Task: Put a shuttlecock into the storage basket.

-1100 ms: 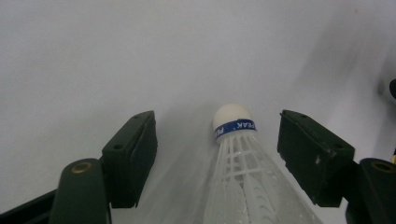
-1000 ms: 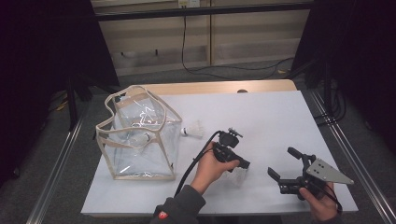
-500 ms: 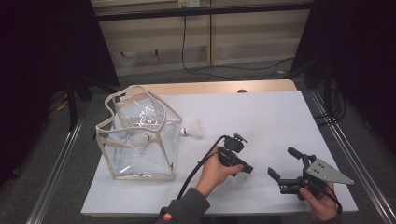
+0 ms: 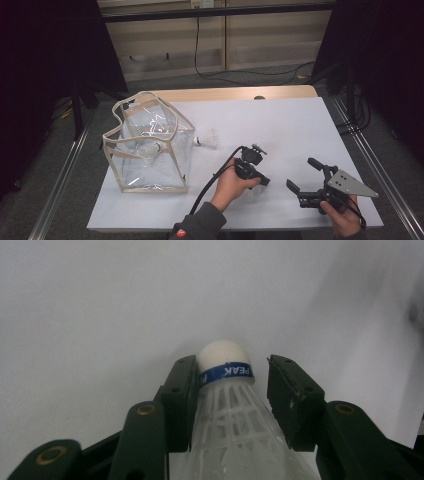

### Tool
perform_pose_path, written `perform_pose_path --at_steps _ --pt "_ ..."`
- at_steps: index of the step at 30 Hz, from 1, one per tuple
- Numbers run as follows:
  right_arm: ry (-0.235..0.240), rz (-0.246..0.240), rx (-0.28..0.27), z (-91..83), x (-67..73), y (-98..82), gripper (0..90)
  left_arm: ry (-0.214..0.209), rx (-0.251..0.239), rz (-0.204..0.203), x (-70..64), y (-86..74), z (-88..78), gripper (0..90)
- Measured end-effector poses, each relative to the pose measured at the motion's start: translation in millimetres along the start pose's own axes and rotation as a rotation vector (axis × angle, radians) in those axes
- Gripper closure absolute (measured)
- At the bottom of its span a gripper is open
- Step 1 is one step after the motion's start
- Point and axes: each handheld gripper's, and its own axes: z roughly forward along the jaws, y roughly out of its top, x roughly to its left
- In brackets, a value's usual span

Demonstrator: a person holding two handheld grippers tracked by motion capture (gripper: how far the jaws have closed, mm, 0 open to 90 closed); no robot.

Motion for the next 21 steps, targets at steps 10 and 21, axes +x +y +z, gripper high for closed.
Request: perform_pose_path --at_steps 10,21 --pt "0.000 0.004 -0.003 -0.6 0.0 0.2 0.3 -0.032 -0.023 -0.023 3.8 0.3 -10.3 64.7" --pt "0.001 0.003 -0.003 -0.3 0.1 0.2 0.3 -0.043 -0.074 -0.055 12.8 0.0 -32.7 65.1"
